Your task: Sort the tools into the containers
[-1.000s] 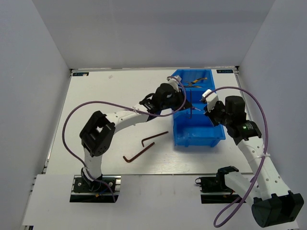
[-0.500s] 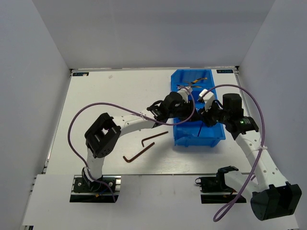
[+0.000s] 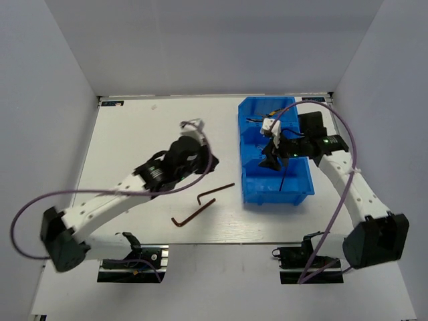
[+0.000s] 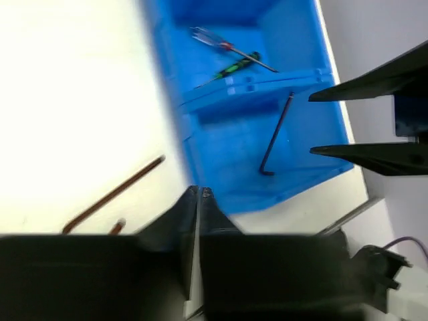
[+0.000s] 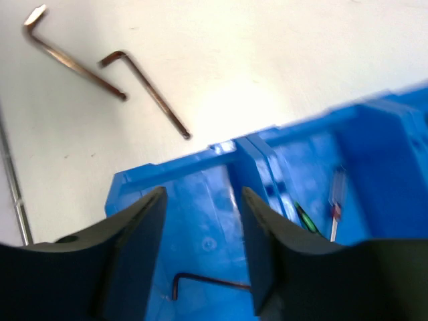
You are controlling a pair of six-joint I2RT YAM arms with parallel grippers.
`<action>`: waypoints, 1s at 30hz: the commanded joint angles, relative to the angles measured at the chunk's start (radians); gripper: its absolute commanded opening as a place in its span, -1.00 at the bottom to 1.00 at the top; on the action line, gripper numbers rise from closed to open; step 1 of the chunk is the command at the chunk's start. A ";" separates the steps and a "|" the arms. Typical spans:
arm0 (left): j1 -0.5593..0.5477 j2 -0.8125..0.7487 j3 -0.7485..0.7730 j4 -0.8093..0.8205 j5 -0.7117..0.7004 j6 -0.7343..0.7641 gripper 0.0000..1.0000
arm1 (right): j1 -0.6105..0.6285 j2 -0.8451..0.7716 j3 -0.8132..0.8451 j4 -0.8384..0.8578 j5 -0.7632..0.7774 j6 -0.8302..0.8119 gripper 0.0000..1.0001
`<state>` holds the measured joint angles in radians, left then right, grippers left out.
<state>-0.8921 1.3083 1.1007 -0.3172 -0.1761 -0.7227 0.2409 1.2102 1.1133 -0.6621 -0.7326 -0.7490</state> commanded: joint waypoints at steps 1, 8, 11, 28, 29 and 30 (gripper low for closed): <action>0.007 -0.150 -0.094 -0.290 -0.137 0.002 -0.54 | 0.041 0.109 0.086 -0.213 -0.177 -0.229 0.14; -0.004 -0.213 -0.197 -0.514 -0.019 0.007 0.30 | 0.175 0.423 0.213 -0.447 -0.091 -0.769 0.28; -0.004 -0.248 -0.242 -0.553 -0.030 -0.029 0.30 | 0.268 0.488 0.238 -0.420 -0.028 -0.822 0.30; -0.013 -0.419 -0.361 -0.602 -0.011 -0.124 0.30 | 0.538 0.749 0.281 -0.030 0.269 -0.483 0.16; -0.013 -0.419 -0.361 -0.602 -0.011 -0.124 0.30 | 0.543 0.758 0.276 -0.021 0.278 -0.468 0.13; -0.013 -0.419 -0.361 -0.602 -0.011 -0.124 0.30 | 0.548 0.764 0.276 -0.008 0.301 -0.457 0.13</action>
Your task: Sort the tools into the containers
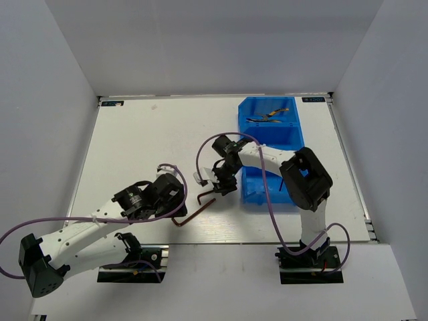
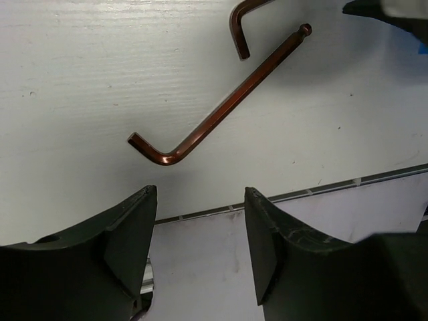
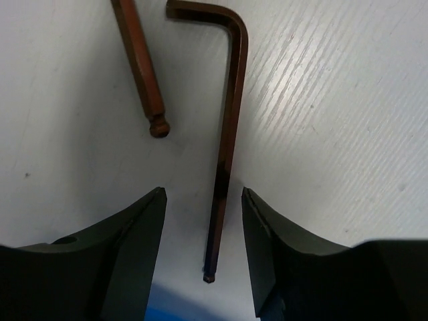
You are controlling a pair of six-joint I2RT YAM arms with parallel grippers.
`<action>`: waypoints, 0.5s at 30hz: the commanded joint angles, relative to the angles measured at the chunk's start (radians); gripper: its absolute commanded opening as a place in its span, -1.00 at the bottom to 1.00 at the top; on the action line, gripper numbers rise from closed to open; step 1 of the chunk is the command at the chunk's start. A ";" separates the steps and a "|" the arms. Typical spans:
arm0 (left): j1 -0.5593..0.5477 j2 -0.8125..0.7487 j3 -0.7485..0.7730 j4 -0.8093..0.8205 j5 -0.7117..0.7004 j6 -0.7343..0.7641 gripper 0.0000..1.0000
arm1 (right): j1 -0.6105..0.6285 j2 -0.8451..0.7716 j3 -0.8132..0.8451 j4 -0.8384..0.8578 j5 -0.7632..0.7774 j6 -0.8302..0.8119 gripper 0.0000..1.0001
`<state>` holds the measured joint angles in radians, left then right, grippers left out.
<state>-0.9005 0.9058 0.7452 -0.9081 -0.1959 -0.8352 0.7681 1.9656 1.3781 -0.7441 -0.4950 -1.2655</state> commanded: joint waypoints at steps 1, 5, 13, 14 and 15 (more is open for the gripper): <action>-0.005 -0.016 -0.006 -0.011 0.009 -0.012 0.32 | 0.031 0.010 -0.002 0.095 0.075 0.064 0.10; -0.005 0.007 -0.006 -0.002 0.009 -0.002 0.32 | 0.049 0.030 -0.025 0.146 0.150 0.093 0.01; -0.005 -0.030 -0.027 -0.002 0.009 -0.011 0.34 | 0.062 0.030 -0.085 0.154 0.184 0.120 -0.53; -0.005 -0.042 -0.039 -0.002 0.021 -0.012 0.37 | 0.059 0.032 -0.094 0.150 0.182 0.120 -0.59; -0.005 -0.073 -0.070 0.011 0.021 -0.027 0.37 | 0.065 0.030 -0.097 0.144 0.182 0.124 -0.74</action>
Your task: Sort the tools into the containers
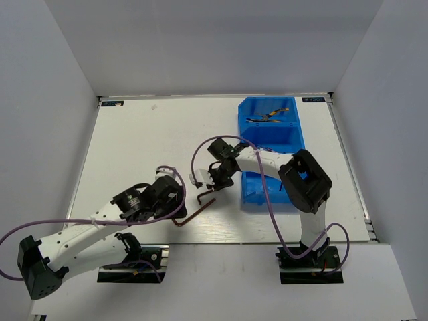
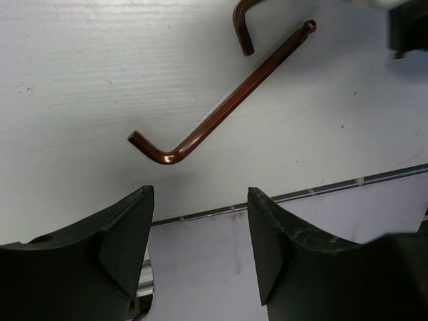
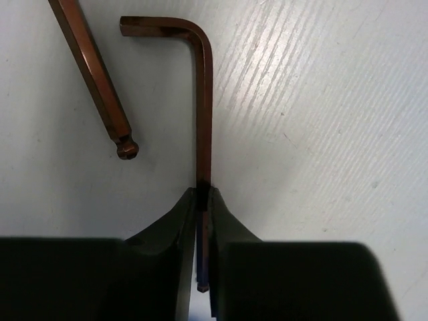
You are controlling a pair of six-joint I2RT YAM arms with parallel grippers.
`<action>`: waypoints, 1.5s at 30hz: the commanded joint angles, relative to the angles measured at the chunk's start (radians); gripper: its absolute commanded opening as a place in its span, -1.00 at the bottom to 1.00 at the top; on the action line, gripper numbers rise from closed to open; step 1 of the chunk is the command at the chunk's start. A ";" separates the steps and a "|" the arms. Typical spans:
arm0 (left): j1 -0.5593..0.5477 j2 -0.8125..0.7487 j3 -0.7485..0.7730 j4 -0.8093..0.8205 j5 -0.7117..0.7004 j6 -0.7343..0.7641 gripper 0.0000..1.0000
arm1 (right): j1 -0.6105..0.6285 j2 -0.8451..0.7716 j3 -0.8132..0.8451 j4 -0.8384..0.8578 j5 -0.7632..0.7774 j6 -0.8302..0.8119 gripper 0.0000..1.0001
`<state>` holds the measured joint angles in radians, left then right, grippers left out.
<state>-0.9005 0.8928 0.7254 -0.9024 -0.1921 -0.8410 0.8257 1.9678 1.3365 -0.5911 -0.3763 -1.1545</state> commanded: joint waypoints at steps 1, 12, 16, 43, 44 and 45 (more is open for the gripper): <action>-0.005 -0.077 -0.067 0.022 0.029 -0.035 0.37 | 0.007 0.025 -0.056 -0.012 0.063 0.016 -0.81; -0.005 -0.043 -0.120 0.097 0.042 -0.012 0.55 | -0.017 0.005 0.221 -0.127 0.004 0.246 -1.00; -0.005 0.036 -0.078 0.151 0.051 0.088 0.55 | -0.030 -0.012 0.328 -0.214 -0.029 0.295 -1.00; -0.014 0.480 0.008 0.433 0.083 0.404 0.38 | -0.408 -0.489 -0.042 -0.533 0.070 0.142 0.16; -0.014 0.504 0.018 0.433 0.083 0.404 0.34 | -0.415 -0.506 -0.039 -0.539 0.033 0.154 0.19; -0.023 0.518 0.019 0.433 0.069 0.416 0.29 | -0.436 -0.512 -0.030 -0.544 0.018 0.162 0.20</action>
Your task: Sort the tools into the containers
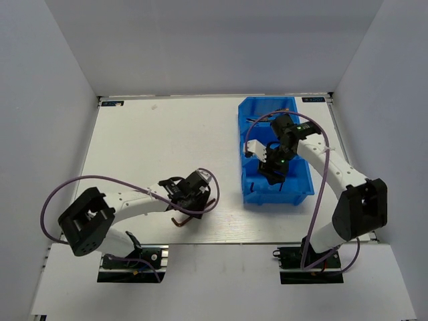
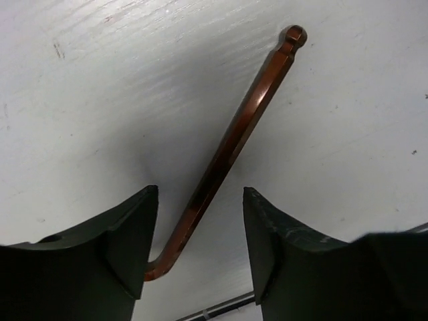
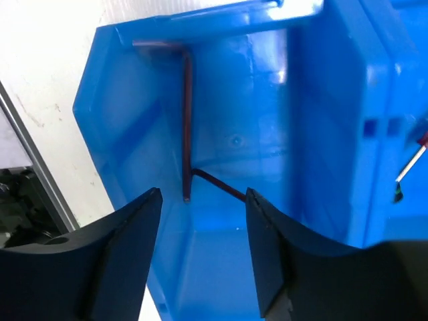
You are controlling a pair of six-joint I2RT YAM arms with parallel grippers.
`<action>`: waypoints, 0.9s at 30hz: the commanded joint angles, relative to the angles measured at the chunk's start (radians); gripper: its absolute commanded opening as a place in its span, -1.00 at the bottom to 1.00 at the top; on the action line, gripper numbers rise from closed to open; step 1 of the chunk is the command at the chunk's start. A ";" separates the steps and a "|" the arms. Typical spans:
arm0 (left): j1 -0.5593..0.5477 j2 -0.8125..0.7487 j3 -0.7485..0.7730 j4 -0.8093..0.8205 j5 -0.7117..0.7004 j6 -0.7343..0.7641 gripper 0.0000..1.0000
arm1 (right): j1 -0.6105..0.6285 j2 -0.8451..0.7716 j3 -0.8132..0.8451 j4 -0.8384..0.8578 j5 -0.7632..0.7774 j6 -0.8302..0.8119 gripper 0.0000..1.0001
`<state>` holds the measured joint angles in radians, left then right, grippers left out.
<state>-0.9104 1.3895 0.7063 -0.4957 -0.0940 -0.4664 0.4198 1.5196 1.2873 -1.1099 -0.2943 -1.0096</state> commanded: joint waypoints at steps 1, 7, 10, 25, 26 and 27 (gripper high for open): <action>-0.013 0.034 0.050 0.026 -0.038 0.041 0.26 | -0.036 -0.070 0.023 -0.027 -0.077 0.025 0.22; -0.042 0.150 0.105 -0.064 -0.119 0.051 -0.01 | -0.102 -0.157 0.029 0.008 -0.202 0.112 0.22; -0.051 0.189 0.093 -0.073 -0.119 0.051 -0.23 | -0.139 -0.203 0.029 0.044 -0.248 0.150 0.22; -0.090 0.195 0.283 -0.066 -0.107 0.089 -1.00 | -0.291 -0.364 -0.031 0.162 -0.279 0.295 0.33; -0.090 0.184 0.354 -0.066 -0.107 0.121 -1.00 | -0.292 -0.380 -0.049 0.169 -0.266 0.304 0.33; -0.090 0.184 0.392 -0.066 -0.107 0.141 -1.00 | -0.305 -0.389 -0.055 0.188 -0.256 0.307 0.33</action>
<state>-0.9936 1.6138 0.9585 -0.5819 -0.1989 -0.3923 0.1371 1.1698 1.2541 -0.9844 -0.5556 -0.7509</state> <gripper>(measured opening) 0.206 0.666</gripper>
